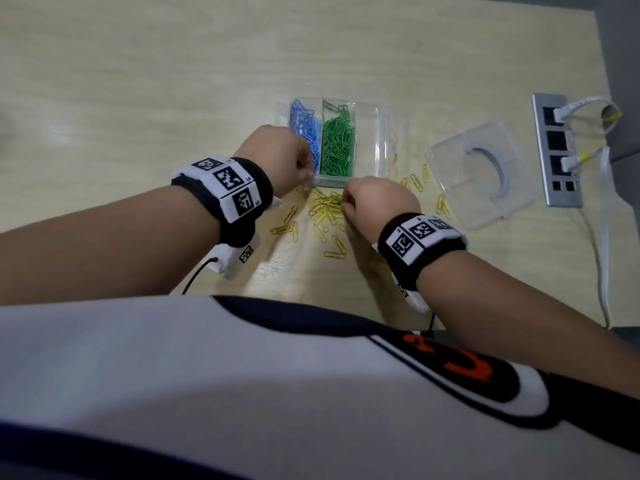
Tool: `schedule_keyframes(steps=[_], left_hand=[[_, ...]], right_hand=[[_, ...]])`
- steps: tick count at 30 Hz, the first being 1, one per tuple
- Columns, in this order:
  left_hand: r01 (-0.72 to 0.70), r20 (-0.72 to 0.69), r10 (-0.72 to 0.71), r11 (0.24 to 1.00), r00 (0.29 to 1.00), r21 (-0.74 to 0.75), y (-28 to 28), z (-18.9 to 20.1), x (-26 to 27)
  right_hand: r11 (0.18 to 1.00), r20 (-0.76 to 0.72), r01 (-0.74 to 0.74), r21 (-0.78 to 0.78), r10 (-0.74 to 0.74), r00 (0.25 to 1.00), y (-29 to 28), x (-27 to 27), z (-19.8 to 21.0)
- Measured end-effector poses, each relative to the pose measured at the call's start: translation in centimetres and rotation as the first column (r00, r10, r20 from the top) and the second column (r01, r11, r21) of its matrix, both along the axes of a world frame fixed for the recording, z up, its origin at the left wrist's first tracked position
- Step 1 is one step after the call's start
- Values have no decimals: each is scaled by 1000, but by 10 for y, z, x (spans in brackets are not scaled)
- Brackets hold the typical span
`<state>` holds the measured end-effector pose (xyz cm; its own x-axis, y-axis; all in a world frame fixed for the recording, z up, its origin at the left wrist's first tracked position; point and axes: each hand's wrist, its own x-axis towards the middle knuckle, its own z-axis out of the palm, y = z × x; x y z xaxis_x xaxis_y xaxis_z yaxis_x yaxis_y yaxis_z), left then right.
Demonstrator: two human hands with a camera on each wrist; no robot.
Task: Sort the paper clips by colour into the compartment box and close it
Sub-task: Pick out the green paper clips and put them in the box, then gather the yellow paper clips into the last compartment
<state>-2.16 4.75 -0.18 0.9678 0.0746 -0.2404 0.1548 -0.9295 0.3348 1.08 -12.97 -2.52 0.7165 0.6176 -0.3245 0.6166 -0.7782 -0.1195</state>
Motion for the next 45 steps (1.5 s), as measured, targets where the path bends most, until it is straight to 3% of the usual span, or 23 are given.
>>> schedule_keyframes(steps=[9,15,20,24,27,30,34,39,43,45], left_hand=[[-11,-22,10,999,1000,-36,-1,-5,8],[-4,-27,3,999,1000,-47,1,-8,8],[24,-24,-24,999,999,-33,-3,-8,7],[0,24,2,998,1000,-62,-8,-6,1],[11,26,-9,997,1000,-77,-16,-1,-12],[70,-74,-69,997,995,12,-21,1,-26],[137,-196,-106,979,975,152,-27,-8,-33],[217,-253,-183,969,950,114,-38,-19,-31],[259,-261,-232,963,937,72,-38,-14,-26],[224,-291,-185,968,939,109,-30,-11,-27]], right_hand=[[975,-50,92,203,-84,995,-15,1,16],[897,-72,206,390,-194,978,-9,4,27],[885,-116,269,380,-243,963,-6,13,32],[813,-94,402,420,-402,911,-27,13,27],[789,-43,506,349,-526,850,-51,17,14],[795,-73,563,225,-563,823,-66,19,-2],[876,-144,454,165,-434,889,-61,6,-13],[934,-189,282,220,-243,952,-52,-15,-2],[888,-201,415,195,-378,904,-64,-10,16],[873,-186,486,45,-471,863,-75,-5,22]])
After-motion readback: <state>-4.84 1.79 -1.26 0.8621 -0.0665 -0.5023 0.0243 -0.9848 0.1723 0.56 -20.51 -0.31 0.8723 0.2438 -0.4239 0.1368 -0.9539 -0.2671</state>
